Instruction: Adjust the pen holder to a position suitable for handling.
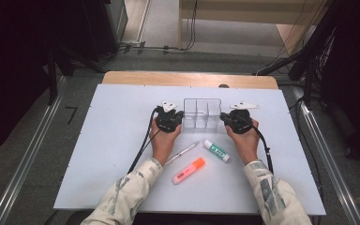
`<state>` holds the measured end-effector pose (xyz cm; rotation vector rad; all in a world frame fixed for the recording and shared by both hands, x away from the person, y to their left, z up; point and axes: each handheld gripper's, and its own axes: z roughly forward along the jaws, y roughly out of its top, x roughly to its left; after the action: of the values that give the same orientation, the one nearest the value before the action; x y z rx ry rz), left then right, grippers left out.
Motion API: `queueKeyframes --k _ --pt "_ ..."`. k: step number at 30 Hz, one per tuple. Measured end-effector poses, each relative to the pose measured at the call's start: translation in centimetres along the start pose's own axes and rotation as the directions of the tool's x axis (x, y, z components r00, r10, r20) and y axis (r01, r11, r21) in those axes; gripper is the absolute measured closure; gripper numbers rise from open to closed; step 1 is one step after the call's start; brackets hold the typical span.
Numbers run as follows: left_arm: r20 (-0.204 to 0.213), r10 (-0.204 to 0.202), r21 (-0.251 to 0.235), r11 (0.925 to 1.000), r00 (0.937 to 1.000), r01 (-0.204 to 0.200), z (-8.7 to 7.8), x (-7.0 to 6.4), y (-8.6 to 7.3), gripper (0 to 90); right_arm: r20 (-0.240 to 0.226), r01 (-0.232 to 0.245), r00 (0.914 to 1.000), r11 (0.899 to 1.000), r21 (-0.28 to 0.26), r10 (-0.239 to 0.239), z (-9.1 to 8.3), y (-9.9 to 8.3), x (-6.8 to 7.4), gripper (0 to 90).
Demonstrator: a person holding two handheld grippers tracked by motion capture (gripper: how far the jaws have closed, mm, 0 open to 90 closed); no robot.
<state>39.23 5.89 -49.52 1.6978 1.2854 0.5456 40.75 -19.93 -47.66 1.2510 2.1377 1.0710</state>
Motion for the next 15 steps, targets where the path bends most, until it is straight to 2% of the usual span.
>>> queueKeyframes --k 3,4,7,10,12,13,14,15 --pt "0.006 0.013 0.005 0.9999 0.9999 -0.013 -0.6 0.3 0.0 83.3 0.006 -0.011 0.9999 1.0 -0.003 0.011 -0.1 -0.2 -0.5 73.8" --pt "0.017 0.007 0.005 1.0 0.9998 -0.007 -0.9 0.6 -0.1 78.9 0.013 -0.014 0.9998 1.0 -0.005 0.014 -0.2 -0.3 -0.8 71.7" --pt "0.0 0.0 0.008 1.0 1.0 0.0 -2.1 1.4 -0.2 62.4 0.027 -0.036 0.999 0.999 -0.007 0.037 -0.8 -0.8 -1.6 63.7" --pt "-0.013 0.019 0.028 0.9994 0.9997 -0.019 -3.4 2.1 -0.5 47.5 0.032 -0.05 0.9982 0.999 -0.011 0.05 -1.5 -1.3 -2.3 51.8" --pt "-0.015 0.035 0.039 0.9987 0.9993 -0.034 -4.3 2.5 -0.8 42.8 0.034 -0.038 0.9987 0.999 -0.022 0.039 -2.1 -1.6 -2.8 45.0" --pt "-0.015 0.035 0.039 0.9987 0.9993 -0.034 -4.3 2.5 -0.8 39.9 0.034 -0.038 0.9987 0.999 -0.022 0.039 -2.1 -1.6 -2.8 45.0" --pt "-0.016 0.048 0.042 0.998 0.9987 -0.047 -5.2 2.8 -1.0 38.1 0.034 -0.043 0.9984 0.999 -0.028 0.044 -2.7 -1.8 -3.2 40.0" --pt "-0.016 0.048 0.042 0.998 0.9987 -0.047 -5.2 2.8 -1.0 37.8 0.035 -0.042 0.9984 0.999 -0.028 0.043 -3.0 -2.0 -3.4 38.1"
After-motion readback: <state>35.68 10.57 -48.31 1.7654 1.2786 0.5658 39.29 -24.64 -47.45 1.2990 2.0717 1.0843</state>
